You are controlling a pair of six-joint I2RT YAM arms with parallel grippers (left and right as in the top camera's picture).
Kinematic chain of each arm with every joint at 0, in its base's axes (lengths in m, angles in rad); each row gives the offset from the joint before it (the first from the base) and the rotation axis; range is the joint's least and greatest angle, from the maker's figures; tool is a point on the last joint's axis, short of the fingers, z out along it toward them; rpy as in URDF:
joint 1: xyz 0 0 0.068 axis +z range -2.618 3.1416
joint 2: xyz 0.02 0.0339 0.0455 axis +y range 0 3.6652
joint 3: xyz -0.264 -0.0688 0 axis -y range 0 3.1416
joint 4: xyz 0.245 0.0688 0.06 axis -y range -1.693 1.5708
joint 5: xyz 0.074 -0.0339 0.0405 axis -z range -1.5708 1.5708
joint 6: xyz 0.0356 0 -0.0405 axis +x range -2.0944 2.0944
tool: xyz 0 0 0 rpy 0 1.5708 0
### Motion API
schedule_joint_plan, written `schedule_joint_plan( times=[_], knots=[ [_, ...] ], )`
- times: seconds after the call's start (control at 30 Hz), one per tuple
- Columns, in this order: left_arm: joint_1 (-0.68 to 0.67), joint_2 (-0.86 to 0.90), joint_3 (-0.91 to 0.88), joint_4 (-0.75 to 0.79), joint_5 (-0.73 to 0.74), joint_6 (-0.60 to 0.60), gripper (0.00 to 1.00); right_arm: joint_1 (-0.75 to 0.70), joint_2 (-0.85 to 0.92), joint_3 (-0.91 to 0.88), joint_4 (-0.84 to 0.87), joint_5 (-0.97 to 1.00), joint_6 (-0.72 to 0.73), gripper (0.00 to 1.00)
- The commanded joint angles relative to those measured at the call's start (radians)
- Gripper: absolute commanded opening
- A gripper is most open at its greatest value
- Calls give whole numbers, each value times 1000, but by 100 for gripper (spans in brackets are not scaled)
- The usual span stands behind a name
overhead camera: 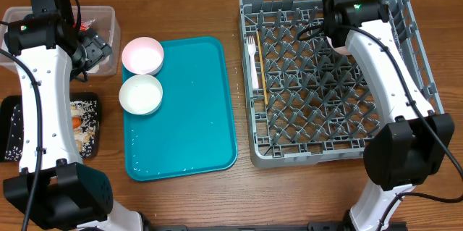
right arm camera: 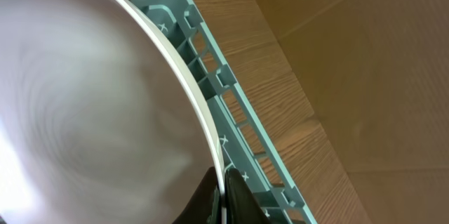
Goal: Sort waste into correct bins and load items into the dishwasher rack
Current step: 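Lower the plate upright into a rack slot and release it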
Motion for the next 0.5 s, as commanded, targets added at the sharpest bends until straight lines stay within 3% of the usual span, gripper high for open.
schedule_joint_plan(
  times=[0.0, 0.13, 0.17, 0.2, 0.23, 0.27, 0.37, 0.47],
  knots=[
    [2, 0, 10, 1, 3, -16, 100, 21, 19, -3, 0, 3, -3, 5],
    [2, 0, 10, 1, 3, -16, 100, 61, 20, -3, 0, 4, -4, 18],
    [2, 0, 10, 1, 3, -16, 100, 73, 20, -3, -1, 3, -3, 30],
    [2, 0, 10, 1, 3, -16, 100, 82, 20, -3, -4, 3, -3, 50],
    [2, 0, 10, 1, 3, -16, 100, 99, 20, -2, -5, 4, -3, 78],
    [2, 0, 10, 1, 3, -16, 100, 112, 19, 0, -8, 4, -3, 87],
    [2, 0, 10, 1, 3, -16, 100, 142, 9, 13, -21, 3, 6, 100],
    [2, 0, 10, 1, 3, -16, 100, 164, -26, 73, -72, -138, 13, 100]
  ],
)
